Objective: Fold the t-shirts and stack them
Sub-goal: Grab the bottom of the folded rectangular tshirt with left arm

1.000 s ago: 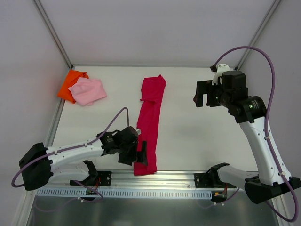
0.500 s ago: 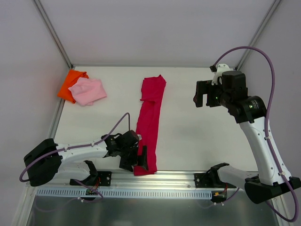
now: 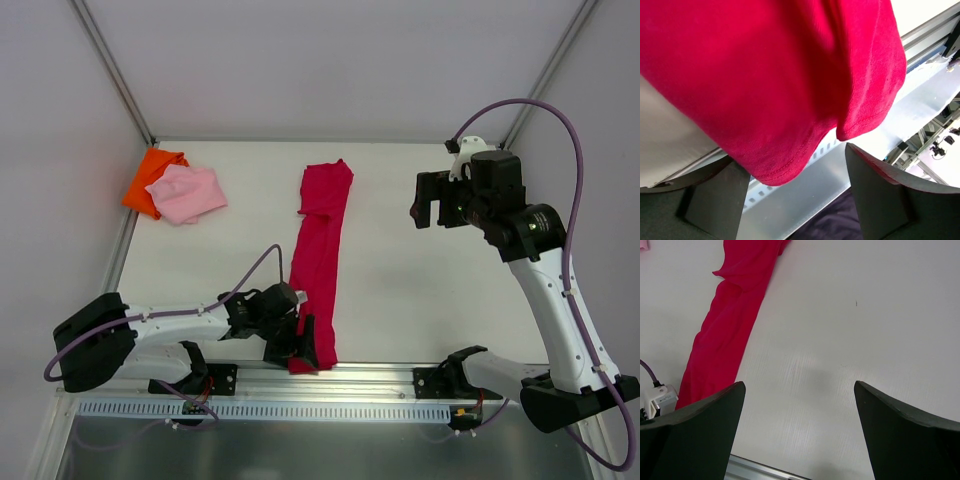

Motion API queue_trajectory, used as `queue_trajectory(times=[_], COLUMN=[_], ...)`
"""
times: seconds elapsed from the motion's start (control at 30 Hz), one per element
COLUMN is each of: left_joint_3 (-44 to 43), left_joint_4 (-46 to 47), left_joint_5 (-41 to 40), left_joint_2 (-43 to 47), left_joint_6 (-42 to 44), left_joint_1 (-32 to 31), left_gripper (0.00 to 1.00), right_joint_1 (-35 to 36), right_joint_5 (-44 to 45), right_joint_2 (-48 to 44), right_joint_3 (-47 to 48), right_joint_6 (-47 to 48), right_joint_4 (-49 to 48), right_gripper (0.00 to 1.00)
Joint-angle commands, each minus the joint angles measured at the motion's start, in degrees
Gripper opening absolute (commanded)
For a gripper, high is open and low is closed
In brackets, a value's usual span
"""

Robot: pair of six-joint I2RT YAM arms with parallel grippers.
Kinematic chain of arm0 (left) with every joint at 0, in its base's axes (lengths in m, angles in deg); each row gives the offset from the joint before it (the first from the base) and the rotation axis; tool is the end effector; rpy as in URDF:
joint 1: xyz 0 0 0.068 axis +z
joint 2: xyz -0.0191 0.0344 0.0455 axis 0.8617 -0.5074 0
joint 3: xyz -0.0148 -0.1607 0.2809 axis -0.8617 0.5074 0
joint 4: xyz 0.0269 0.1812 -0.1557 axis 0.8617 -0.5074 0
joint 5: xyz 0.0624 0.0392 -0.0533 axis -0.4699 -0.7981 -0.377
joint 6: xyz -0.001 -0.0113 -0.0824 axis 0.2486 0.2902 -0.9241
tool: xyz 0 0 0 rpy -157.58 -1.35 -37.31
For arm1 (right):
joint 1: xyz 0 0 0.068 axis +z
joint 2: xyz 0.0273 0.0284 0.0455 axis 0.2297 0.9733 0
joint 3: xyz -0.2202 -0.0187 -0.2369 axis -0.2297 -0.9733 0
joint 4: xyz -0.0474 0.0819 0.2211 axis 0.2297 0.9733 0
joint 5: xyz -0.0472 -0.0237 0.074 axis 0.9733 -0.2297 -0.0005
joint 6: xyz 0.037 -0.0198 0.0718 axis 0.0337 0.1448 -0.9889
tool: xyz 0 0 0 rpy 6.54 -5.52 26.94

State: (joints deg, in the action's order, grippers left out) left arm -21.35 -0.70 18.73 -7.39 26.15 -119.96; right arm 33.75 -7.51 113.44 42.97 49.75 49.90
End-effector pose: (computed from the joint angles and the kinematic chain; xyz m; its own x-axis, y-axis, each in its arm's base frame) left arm 0.0721 -0.1837 0.1857 -0.9874 0.1529 -0.0412 0.1421 0.7403 -0.6571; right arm 0.1872 0.0686 0.4614 -0.4143 -0.3256 -0.8499 -0.4065 0.9017 -0.1472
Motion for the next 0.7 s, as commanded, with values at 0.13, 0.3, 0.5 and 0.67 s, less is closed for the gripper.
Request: queue_trajectory(times=[0.13, 0.3, 0.5, 0.67], left_joint_3=[-1.3, -3.2, -7.1, -14.0], left_joint_4=[-3.5, -5.4, -10.7, -17.9], left_joint_5=[-2.3, -2.4, -7.9, -12.9], left_joint_2=[-1.6, -5.4, -2.5, 1.7], left_joint_6=[0.6, 2.2, 4.7, 6.1], left_joint_1=[-0.6, -0.6, -0.6, -0.6], left_gripper=[0.38, 0.00, 0.00, 0.00], right_joint_1=[0.3, 0.4, 0.4, 0.3], right_joint_5=[-0.4, -0.3, -0.4, 0.6], right_joint_2=[-1.4, -1.8, -2.0, -2.8], right_joint_3=[0.9, 1.4, 1.6, 0.8], right_joint_6=[0.2, 0.5, 0.7, 1.2], right_joint_4=[-1.6, -1.5, -1.3, -1.4], right_gripper=[0.97, 0.96, 0.96, 0.96])
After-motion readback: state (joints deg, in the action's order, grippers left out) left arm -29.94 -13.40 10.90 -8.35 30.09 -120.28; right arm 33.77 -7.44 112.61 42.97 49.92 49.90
